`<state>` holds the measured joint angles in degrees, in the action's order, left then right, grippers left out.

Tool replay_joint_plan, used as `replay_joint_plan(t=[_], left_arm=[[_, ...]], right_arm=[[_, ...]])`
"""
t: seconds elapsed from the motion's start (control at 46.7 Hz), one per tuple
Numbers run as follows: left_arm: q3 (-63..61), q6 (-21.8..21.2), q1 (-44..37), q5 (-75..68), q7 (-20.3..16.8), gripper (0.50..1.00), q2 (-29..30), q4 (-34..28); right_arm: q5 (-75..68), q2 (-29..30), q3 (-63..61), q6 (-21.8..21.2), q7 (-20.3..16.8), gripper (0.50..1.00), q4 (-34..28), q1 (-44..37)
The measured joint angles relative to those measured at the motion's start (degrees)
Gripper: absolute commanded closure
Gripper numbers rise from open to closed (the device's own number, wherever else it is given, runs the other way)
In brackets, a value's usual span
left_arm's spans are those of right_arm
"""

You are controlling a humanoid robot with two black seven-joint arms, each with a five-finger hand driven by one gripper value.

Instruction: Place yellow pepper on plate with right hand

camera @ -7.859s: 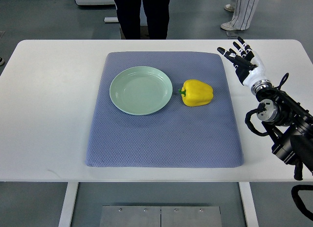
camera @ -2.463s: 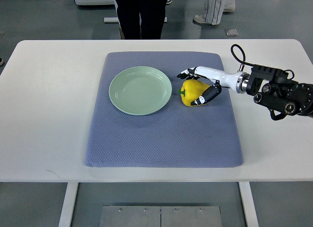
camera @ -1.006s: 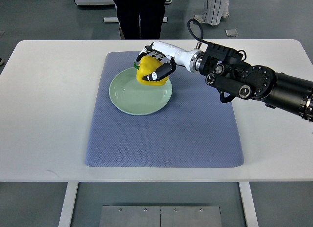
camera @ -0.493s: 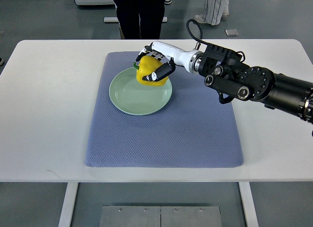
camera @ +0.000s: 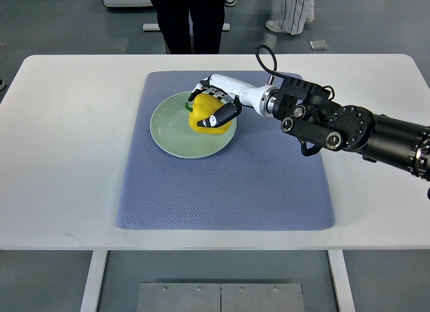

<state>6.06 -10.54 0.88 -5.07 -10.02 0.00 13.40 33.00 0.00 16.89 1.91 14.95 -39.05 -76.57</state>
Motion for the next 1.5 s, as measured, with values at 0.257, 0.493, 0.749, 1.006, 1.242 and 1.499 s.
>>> replay_joint_plan(t=[0.257,0.493,0.749,1.006,1.242,1.499], left_arm=[[0.0,0.0,0.0,0.0,0.0,0.5,0.0,-0.01],[0.0,0.0,0.0,0.0,0.0,0.5,0.0,-0.01],[0.0,0.0,0.0,0.02,0.0,0.5,0.0,0.01],[0.0,0.0,0.0,0.04,0.0,0.5,0.0,-0.02],[0.0,0.0,0.0,0.04,-0.01,0.5,0.0,-0.03],[0.0,0.0,0.0,0.03,-0.01,0.5,0.0,-0.02]], right_arm=[[-0.03,0.0,0.0,-0.23,-0.17,0.907,-1.17,0.55],[-0.56,0.0,-0.02,-0.16,-0.16,0.53,-1.24,1.31],[-0.74,0.0,-0.05,-0.16,-0.1,0.505,-1.2,1.6],[-5.01,0.0,-0.57,0.01,-0.09,0.505,0.04,1.27],[-8.19,0.01,-8.1,-0.03,-0.22,0.507,0.69,2.61],[-8.25,0.0,-19.3,0.32,-0.2,0.507,4.92,7.55]])
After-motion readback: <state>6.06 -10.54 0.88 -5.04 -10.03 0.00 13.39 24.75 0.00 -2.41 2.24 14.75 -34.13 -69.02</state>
